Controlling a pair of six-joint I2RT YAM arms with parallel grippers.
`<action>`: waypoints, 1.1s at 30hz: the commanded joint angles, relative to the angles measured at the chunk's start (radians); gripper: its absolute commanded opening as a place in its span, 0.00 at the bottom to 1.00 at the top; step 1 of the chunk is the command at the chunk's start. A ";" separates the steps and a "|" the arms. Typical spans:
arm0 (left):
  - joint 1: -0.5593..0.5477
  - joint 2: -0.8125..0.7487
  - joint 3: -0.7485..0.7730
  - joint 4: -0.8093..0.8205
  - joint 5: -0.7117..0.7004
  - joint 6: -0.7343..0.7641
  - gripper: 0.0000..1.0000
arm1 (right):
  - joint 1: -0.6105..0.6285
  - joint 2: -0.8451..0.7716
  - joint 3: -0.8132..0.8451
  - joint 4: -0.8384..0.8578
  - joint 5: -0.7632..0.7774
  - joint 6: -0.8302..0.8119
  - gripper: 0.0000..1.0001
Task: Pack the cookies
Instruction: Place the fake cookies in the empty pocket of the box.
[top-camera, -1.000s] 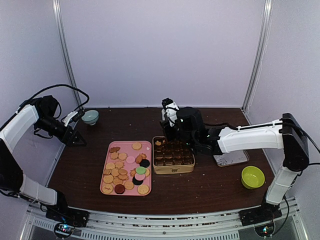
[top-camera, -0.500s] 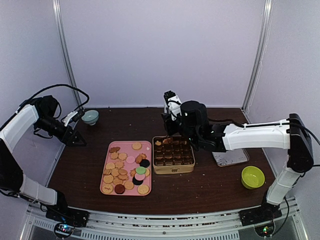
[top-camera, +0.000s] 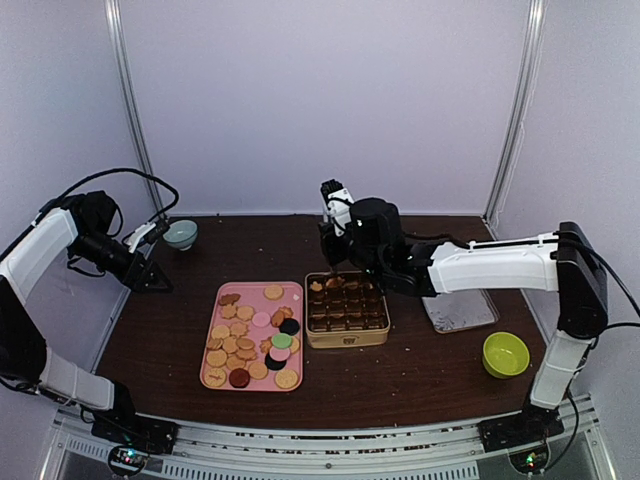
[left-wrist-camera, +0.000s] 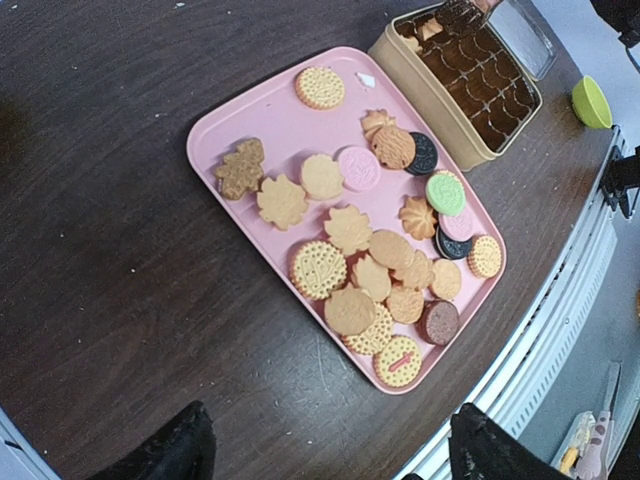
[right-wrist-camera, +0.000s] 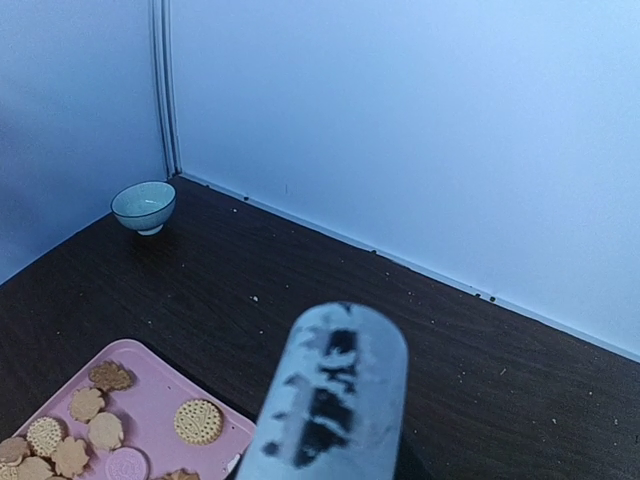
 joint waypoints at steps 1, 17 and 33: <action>0.008 0.005 0.028 -0.006 0.015 0.020 0.83 | -0.022 0.016 0.055 0.019 -0.007 -0.008 0.24; 0.007 0.009 0.023 -0.006 0.017 0.019 0.83 | -0.045 -0.027 0.003 0.032 0.001 -0.002 0.23; 0.008 0.009 0.026 -0.006 0.027 0.015 0.82 | -0.032 -0.031 -0.021 0.052 -0.059 0.051 0.22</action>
